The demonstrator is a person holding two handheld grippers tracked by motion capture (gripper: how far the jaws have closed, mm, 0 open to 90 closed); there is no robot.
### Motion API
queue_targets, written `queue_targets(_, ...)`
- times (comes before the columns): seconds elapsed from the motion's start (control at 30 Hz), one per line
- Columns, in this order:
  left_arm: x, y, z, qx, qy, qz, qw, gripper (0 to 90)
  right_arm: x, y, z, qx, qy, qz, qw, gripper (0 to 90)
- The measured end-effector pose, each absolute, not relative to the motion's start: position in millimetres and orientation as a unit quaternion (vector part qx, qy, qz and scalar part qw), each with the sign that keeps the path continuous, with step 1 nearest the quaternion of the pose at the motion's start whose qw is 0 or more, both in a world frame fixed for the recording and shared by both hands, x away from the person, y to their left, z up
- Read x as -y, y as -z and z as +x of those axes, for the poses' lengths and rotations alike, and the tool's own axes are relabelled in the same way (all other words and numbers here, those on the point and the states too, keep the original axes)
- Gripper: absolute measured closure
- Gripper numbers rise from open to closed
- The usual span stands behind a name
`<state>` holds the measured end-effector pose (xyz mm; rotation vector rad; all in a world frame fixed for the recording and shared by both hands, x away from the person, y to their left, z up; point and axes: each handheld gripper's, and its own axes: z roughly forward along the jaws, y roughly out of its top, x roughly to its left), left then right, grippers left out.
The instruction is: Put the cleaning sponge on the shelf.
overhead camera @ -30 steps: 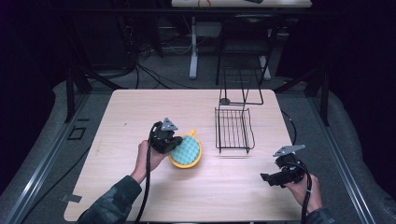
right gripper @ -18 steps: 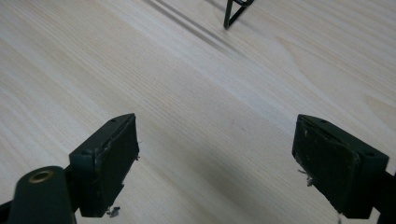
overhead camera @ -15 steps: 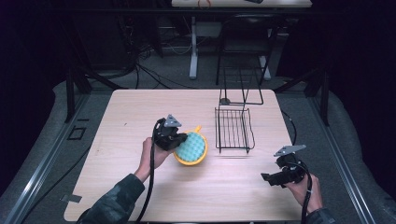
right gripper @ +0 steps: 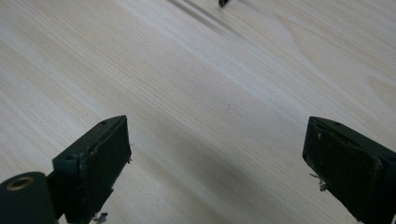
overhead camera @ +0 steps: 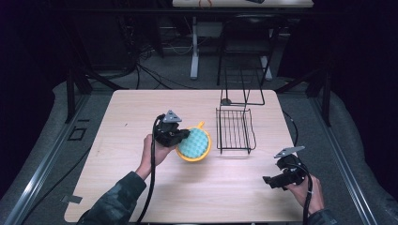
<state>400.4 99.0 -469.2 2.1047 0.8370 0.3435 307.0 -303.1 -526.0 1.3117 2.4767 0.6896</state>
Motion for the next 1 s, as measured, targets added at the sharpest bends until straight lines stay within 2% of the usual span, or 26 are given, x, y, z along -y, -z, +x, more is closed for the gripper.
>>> queue_targets(1.0, -40.3, 452.0, 416.7, -0.299, -0.156, 0.832, 0.441, 86.7, 302.7, 525.7, 305.8, -0.854, -0.238, 0.443, 0.131, 8.5)
